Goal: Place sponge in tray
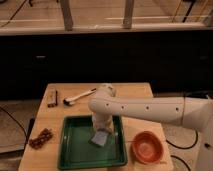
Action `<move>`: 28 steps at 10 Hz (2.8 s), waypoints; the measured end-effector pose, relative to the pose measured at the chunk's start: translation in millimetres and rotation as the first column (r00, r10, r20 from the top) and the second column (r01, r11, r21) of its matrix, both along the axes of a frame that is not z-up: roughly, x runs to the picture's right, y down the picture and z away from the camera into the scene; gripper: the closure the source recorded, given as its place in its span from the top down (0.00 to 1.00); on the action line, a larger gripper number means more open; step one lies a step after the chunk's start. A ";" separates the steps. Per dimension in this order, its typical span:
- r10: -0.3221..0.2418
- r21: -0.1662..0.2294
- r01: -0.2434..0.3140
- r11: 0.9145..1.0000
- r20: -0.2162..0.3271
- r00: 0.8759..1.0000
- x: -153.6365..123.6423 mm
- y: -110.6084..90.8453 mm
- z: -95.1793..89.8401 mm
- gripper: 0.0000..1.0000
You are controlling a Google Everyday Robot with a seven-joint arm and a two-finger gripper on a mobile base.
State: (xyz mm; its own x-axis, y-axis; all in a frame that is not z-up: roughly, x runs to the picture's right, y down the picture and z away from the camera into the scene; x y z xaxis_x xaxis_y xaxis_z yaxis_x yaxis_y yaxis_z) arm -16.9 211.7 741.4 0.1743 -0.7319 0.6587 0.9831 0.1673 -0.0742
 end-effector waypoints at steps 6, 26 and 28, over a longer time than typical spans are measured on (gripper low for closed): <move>-0.008 -0.001 0.008 1.000 0.003 1.000 2.6 1.9 -2.4 0.02; -0.043 -0.005 0.043 0.999 0.024 0.999 6.3 7.4 -10.0 0.02; -0.047 -0.004 0.047 0.999 0.027 0.999 6.0 7.3 -10.6 0.03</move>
State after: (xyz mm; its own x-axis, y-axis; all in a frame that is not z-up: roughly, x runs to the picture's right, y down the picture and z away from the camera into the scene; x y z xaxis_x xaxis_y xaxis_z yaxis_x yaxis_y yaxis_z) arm -10.9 219.0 730.8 0.1216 -0.7357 0.6663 0.9916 0.1202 -0.0483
